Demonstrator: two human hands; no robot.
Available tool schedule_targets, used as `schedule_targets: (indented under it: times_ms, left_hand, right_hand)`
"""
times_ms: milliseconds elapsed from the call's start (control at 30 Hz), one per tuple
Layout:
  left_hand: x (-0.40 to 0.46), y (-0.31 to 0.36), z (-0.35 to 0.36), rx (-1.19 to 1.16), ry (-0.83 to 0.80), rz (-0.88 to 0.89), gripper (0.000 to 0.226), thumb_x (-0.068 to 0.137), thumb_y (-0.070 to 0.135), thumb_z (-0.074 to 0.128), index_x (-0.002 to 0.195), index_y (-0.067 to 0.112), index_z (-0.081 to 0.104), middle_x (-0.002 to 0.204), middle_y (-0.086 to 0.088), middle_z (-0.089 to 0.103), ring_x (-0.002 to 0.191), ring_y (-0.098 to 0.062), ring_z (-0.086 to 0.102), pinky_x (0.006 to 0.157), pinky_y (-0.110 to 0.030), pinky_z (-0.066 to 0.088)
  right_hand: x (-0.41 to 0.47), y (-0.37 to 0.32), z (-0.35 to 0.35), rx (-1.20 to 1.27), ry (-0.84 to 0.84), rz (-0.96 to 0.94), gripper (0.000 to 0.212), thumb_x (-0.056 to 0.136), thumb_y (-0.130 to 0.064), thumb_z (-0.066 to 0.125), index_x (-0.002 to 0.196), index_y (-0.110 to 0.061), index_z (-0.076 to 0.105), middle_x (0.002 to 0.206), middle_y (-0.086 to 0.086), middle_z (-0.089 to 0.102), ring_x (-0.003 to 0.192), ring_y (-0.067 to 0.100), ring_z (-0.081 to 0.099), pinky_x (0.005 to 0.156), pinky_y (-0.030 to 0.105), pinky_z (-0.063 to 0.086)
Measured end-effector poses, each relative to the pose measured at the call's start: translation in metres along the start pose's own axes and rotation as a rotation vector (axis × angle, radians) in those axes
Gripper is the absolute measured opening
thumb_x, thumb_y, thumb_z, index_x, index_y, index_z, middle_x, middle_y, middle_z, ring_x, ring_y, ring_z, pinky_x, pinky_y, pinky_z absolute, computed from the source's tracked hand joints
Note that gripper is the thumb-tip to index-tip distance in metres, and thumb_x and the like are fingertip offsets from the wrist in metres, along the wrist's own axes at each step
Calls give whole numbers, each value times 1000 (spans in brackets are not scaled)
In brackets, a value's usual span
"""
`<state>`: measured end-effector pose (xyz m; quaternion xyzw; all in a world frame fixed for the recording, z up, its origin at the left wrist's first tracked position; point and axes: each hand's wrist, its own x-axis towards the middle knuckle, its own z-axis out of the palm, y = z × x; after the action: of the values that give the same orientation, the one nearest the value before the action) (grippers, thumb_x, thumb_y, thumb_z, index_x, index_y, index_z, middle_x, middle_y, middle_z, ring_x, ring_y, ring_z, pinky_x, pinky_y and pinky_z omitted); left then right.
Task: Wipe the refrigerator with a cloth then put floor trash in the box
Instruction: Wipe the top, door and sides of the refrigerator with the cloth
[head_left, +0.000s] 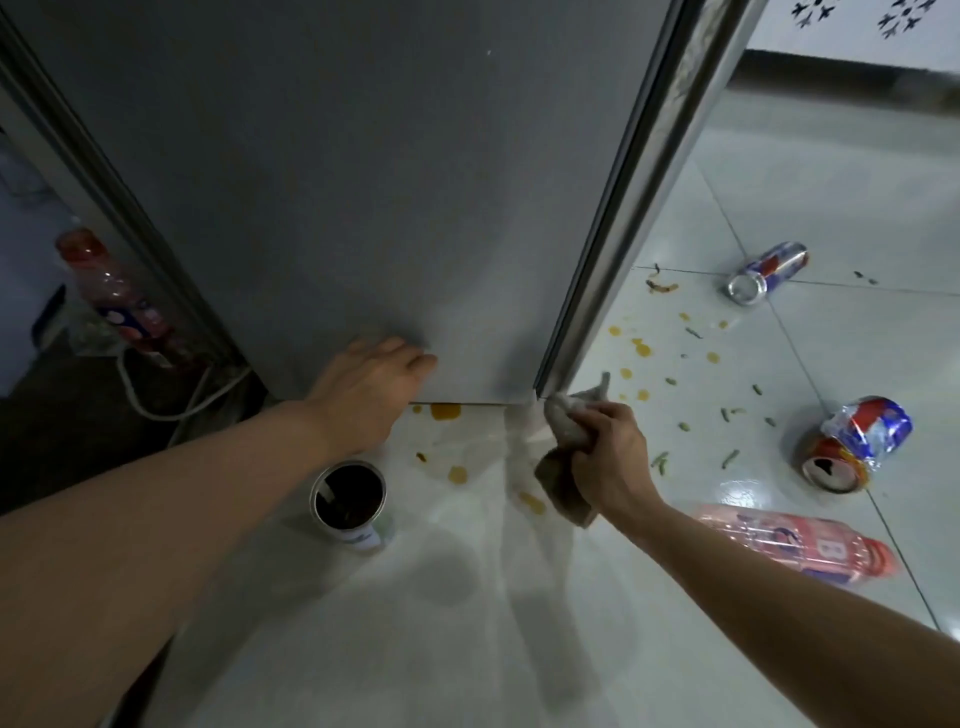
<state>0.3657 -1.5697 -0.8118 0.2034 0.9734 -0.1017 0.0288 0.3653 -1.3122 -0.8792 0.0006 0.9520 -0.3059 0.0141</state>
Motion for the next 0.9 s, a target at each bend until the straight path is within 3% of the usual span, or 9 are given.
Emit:
schedule_targets:
  times_ms: [67, 133, 200, 267, 400, 533, 600, 767, 900]
  left_hand:
    - [3, 4, -2, -18, -2, 25, 59, 80, -2, 46, 136, 14, 34, 135, -4, 43, 123, -21, 40, 98, -35, 35]
    - [5, 8, -2, -60, 6, 47, 60, 80, -3, 46, 137, 13, 35, 135, -6, 44, 123, -23, 39, 99, -36, 35]
    - [11, 12, -2, -73, 20, 64, 62, 77, -4, 48, 135, 14, 36, 133, -4, 45, 122, -22, 39, 98, -36, 36]
    - [18, 14, -2, -64, 51, 106, 62, 73, -3, 50, 131, 16, 40, 130, -2, 46, 118, -20, 41, 94, -35, 37]
    - [28, 13, -6, -13, 254, 283, 45, 70, -1, 38, 107, 10, 59, 119, -8, 58, 110, -26, 53, 93, -39, 42]
    - [39, 14, -6, 101, 362, 375, 42, 78, 2, 29, 100, 11, 65, 126, -9, 59, 116, -26, 55, 103, -45, 37]
    - [43, 14, -6, 135, 373, 391, 42, 79, 3, 30, 98, 12, 66, 128, -8, 59, 117, -24, 56, 103, -46, 38]
    - [44, 13, -4, 191, 383, 404, 33, 75, 6, 45, 99, 14, 66, 132, -7, 56, 120, -23, 54, 104, -47, 37]
    - [45, 11, -8, 237, 389, 421, 35, 78, 6, 39, 99, 15, 65, 130, -6, 57, 119, -23, 54, 105, -47, 36]
  right_hand:
    - [0, -1, -5, 353, 138, 251, 41, 74, 7, 48, 104, -11, 69, 109, 13, 64, 83, 9, 59, 70, 13, 46]
    - [9, -3, -4, 587, 187, 388, 32, 73, 8, 48, 98, -3, 66, 103, 20, 65, 76, 12, 60, 63, 19, 48]
    - [23, -4, 1, 713, 176, 448, 26, 71, 9, 53, 96, 6, 59, 109, 29, 59, 90, 33, 61, 73, 37, 54]
    - [34, -8, 10, 734, 122, 464, 28, 68, 11, 57, 96, 7, 57, 116, 27, 55, 101, 37, 57, 86, 46, 54]
    - [47, -7, 28, 668, 89, 416, 38, 62, 15, 56, 98, 4, 56, 105, 27, 60, 88, 34, 60, 75, 49, 57]
    - [54, 1, 33, 359, 124, 331, 40, 65, 2, 65, 103, -12, 58, 84, 3, 59, 75, 21, 56, 66, 31, 49]
    - [54, 4, 38, 268, 137, 309, 36, 66, 0, 65, 100, -10, 57, 87, 5, 61, 75, 20, 52, 64, 27, 41]
    - [53, 8, 49, 1, 95, 258, 35, 76, -17, 67, 103, -4, 48, 99, 14, 60, 88, 35, 56, 69, 38, 43]
    - [56, -2, 45, 82, 184, 291, 37, 73, -18, 68, 103, -3, 52, 96, 15, 63, 85, 35, 59, 72, 42, 50]
